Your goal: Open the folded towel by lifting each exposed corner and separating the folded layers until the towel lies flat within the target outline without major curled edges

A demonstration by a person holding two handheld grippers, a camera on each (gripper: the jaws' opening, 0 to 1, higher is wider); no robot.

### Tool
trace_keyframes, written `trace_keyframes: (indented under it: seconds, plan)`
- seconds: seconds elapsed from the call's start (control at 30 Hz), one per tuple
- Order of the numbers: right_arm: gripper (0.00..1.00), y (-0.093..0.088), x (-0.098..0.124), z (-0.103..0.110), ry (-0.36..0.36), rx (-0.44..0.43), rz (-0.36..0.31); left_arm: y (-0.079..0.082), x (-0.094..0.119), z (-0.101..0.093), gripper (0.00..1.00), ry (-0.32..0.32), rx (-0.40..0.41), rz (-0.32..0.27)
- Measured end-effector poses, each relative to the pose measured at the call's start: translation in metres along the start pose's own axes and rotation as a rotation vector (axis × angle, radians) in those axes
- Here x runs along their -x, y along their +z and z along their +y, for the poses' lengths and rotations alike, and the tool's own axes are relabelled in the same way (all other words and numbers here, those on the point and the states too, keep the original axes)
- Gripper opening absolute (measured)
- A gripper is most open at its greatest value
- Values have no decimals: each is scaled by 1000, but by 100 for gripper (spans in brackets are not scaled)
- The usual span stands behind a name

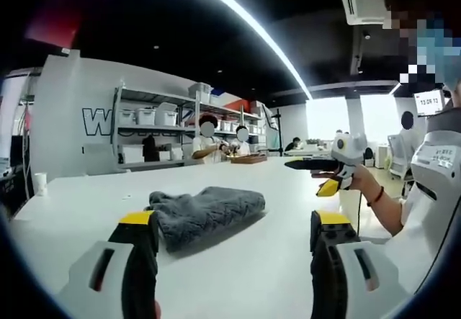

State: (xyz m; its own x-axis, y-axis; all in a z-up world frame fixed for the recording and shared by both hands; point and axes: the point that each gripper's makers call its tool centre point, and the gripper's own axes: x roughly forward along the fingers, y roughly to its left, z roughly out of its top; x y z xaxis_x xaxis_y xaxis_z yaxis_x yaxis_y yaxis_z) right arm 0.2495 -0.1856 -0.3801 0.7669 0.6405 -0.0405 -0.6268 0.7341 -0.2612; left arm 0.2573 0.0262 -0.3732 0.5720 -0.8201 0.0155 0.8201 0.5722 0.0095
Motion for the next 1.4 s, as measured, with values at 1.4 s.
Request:
trace_keyframes:
  seconds: [1.4]
  plan:
    - [86,18,-20,-19,-39,8,-33,-6,-20,6,85,-29,60,1]
